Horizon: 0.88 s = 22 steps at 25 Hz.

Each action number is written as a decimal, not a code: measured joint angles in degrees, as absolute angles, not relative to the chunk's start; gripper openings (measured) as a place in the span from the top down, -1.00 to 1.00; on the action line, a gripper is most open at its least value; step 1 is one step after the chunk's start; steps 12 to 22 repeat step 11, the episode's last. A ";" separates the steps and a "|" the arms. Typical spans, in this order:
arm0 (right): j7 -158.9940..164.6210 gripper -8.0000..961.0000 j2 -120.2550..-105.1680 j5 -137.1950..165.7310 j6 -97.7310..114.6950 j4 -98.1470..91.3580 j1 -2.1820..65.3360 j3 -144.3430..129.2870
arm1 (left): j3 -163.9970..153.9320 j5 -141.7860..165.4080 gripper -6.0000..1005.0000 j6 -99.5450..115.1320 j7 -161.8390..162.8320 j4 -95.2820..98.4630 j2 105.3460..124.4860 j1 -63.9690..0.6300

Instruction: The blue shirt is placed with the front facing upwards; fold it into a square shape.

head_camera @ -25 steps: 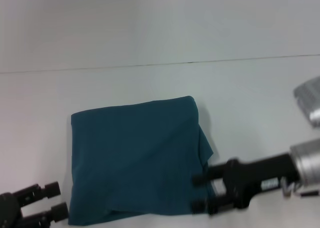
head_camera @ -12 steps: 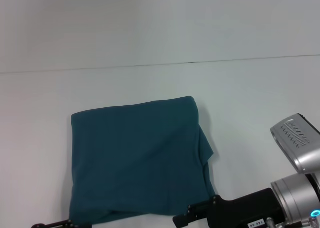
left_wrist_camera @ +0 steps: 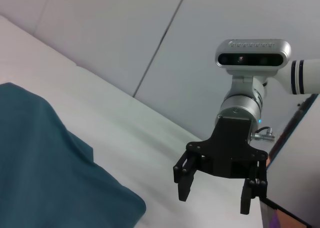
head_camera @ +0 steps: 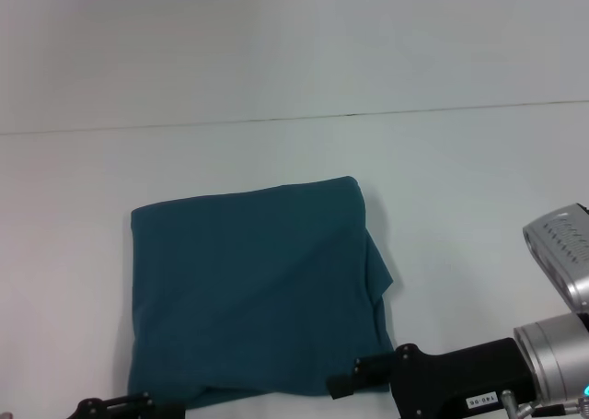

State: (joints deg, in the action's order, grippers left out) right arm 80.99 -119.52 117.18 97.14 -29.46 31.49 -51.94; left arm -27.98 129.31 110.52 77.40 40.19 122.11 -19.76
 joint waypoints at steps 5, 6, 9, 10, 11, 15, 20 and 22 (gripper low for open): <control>79.81 -0.59 -119.52 116.84 97.22 -29.31 30.96 -51.93 | -28.48 129.32 -0.62 109.88 77.47 40.08 122.10 -20.00; 79.74 -0.59 -119.53 116.73 97.27 -29.27 30.95 -51.91 | -28.64 129.33 -0.62 109.78 77.47 40.08 122.10 -19.99; 79.69 -0.58 -119.53 116.30 97.30 -29.23 30.94 -51.88 | -28.79 129.35 -0.62 109.22 77.42 40.07 122.15 -19.88; 79.73 -0.58 -119.53 116.22 97.30 -29.26 30.93 -51.87 | -28.78 129.35 -0.62 109.12 77.40 40.07 122.17 -19.86; 79.83 -0.58 -119.53 116.20 97.31 -29.34 30.93 -51.86 | -28.76 129.37 -0.62 109.02 77.39 40.07 122.18 -19.84; 79.83 -0.58 -119.53 116.20 97.31 -29.34 30.93 -51.86 | -28.76 129.37 -0.62 109.02 77.39 40.07 122.18 -19.84; 79.83 -0.58 -119.53 116.20 97.31 -29.34 30.93 -51.86 | -28.76 129.37 -0.62 109.02 77.39 40.07 122.18 -19.84; 79.83 -0.58 -119.53 116.20 97.31 -29.34 30.93 -51.86 | -28.76 129.37 -0.62 109.02 77.39 40.07 122.18 -19.84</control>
